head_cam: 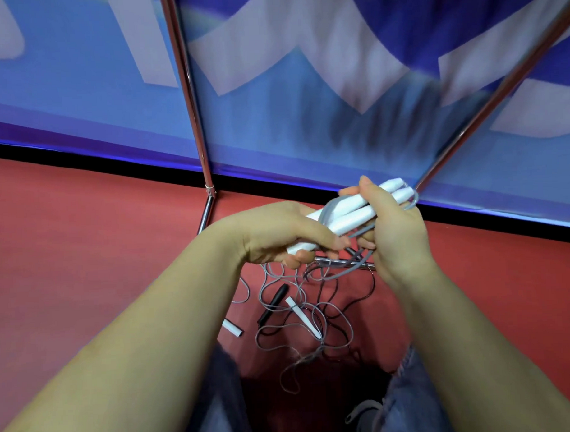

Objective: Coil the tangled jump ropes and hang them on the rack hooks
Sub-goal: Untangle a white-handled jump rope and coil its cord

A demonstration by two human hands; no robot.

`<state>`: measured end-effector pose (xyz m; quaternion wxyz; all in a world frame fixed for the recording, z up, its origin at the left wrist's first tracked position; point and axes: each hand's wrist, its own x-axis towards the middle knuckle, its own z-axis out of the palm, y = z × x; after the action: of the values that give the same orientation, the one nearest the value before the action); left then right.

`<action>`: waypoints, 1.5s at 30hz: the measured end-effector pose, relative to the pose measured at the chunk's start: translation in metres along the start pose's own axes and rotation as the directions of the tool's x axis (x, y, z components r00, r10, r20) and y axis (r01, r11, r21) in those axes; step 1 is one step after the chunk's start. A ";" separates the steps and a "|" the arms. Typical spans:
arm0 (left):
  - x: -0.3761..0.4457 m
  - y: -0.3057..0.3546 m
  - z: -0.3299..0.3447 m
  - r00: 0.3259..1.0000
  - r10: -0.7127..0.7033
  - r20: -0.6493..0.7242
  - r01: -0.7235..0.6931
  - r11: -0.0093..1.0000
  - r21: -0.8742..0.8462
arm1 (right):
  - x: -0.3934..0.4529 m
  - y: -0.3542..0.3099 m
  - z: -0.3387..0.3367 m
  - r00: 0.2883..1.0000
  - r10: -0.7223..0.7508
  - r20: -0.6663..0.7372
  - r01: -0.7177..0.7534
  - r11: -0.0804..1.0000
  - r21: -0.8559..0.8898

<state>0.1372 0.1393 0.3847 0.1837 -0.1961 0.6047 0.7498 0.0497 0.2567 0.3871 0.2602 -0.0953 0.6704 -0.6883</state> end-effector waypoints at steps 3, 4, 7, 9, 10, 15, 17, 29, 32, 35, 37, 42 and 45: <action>-0.020 0.002 0.019 0.993 0.097 -0.073 -0.098 0.995 -0.013 | -0.033 -0.013 -0.009 0.998 -0.021 -0.066 0.025 0.997 0.067; -0.028 0.002 0.025 0.983 0.119 -0.142 -0.125 0.992 -0.032 | -0.047 -0.017 -0.013 0.996 -0.008 -0.089 0.018 0.993 0.117; -0.054 -0.008 0.053 0.920 0.228 -0.319 -0.261 0.963 -0.062 | -0.087 -0.024 -0.023 0.992 0.030 -0.120 0.003 0.964 0.266; -0.070 -0.024 0.080 0.852 0.331 -0.405 -0.382 0.923 -0.050 | -0.112 -0.027 -0.029 0.991 0.043 -0.126 -0.004 0.957 0.291; -0.079 -0.031 0.095 0.812 0.376 -0.447 -0.426 0.905 -0.014 | -0.124 -0.030 -0.031 0.991 0.049 -0.124 -0.009 0.953 0.304; -0.127 -0.046 0.151 0.605 0.484 -0.632 -0.580 0.812 0.066 | -0.181 -0.033 -0.040 0.993 0.106 -0.050 -0.082 0.933 0.350; -0.142 -0.047 0.165 0.538 0.497 -0.681 -0.614 0.784 0.087 | -0.200 -0.037 -0.042 0.994 0.109 -0.007 -0.099 0.930 0.355; -0.205 -0.041 0.188 0.207 0.622 -0.755 -0.511 0.727 0.459 | -0.289 -0.055 -0.038 0.865 -0.218 0.452 0.413 0.822 -0.393; -0.221 -0.046 0.178 0.176 0.620 -0.765 -0.345 0.767 0.542 | -0.297 -0.058 -0.034 0.820 -0.226 0.525 0.514 0.694 -0.504; -0.227 -0.042 0.163 0.171 0.588 -0.791 -0.174 0.808 0.563 | -0.306 -0.057 -0.024 0.767 -0.324 0.554 0.625 0.572 -0.531; -0.227 -0.040 0.152 0.210 0.548 -0.809 -0.036 0.832 0.554 | -0.310 -0.060 -0.022 0.731 -0.404 0.550 0.677 0.532 -0.509; -0.229 -0.052 0.142 0.569 0.541 -0.619 0.025 0.742 0.670 | -0.293 -0.071 -0.037 0.709 -0.544 0.449 0.696 0.438 -0.568; -0.236 -0.056 0.155 0.701 0.556 -0.448 -0.196 0.753 0.628 | -0.282 -0.067 -0.047 0.788 -0.464 0.404 0.611 0.518 -0.598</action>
<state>0.3572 0.2932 0.4897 -0.1391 -0.2336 0.8416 0.4666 0.2501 0.4325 0.5100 0.0406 -0.4564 0.7873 -0.4127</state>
